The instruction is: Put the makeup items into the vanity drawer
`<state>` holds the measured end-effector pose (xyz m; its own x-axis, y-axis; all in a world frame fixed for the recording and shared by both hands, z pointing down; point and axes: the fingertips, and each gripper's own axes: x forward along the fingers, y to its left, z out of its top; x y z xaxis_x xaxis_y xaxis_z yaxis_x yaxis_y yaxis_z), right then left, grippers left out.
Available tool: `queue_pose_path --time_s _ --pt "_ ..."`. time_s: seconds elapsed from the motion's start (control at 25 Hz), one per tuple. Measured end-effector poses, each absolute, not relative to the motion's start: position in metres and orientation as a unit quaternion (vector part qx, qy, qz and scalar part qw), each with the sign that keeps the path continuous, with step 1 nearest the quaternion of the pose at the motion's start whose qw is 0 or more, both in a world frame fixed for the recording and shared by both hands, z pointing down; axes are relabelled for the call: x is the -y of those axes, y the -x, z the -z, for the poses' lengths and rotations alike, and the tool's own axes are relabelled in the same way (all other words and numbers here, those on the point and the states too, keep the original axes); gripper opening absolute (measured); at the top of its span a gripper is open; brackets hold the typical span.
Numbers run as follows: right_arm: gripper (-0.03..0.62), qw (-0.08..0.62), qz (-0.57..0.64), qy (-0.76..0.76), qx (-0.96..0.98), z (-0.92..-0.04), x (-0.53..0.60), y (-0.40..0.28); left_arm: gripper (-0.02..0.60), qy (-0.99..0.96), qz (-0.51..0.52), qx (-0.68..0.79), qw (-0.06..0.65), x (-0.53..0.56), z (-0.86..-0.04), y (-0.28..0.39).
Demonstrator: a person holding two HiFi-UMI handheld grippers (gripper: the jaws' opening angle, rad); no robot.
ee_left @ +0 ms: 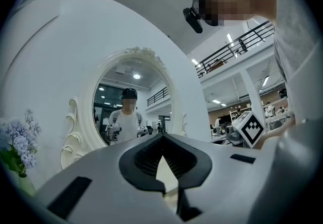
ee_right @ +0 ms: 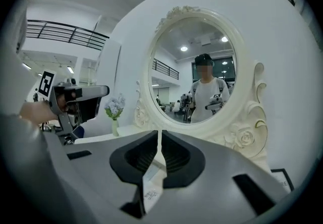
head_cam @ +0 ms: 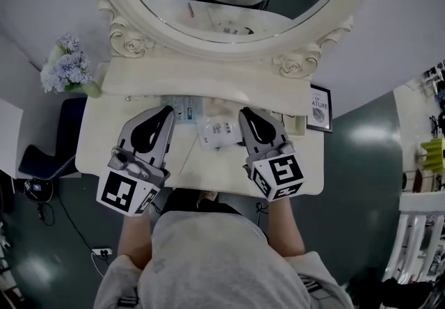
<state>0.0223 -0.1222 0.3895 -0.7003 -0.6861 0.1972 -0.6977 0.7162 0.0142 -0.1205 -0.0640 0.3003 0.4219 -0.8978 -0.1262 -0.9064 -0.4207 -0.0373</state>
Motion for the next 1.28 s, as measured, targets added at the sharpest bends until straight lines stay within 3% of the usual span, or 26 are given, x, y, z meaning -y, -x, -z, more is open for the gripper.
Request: queue_pose_path --time_s 0.4,0.8,0.96,1.28 --pt "0.037 0.173 -0.137 -0.383 0.897 -0.465 0.137 -0.005 0.012 0.861 -0.027 -0.506 0.028 0.081 -0.317 0.128" --pt "0.038 0.209 -0.247 -0.410 0.853 -0.529 0.152 0.002 0.012 0.880 -0.018 -0.475 0.002 0.098 -0.338 0.137" --pt "0.109 0.223 -0.284 -0.430 0.828 -0.552 0.161 0.003 0.012 0.883 -0.015 -0.468 -0.005 0.103 -0.343 0.142" --pt "0.160 0.238 -0.320 -0.469 0.788 -0.585 0.183 0.013 0.012 0.881 -0.028 -0.472 -0.003 0.114 -0.342 0.159"
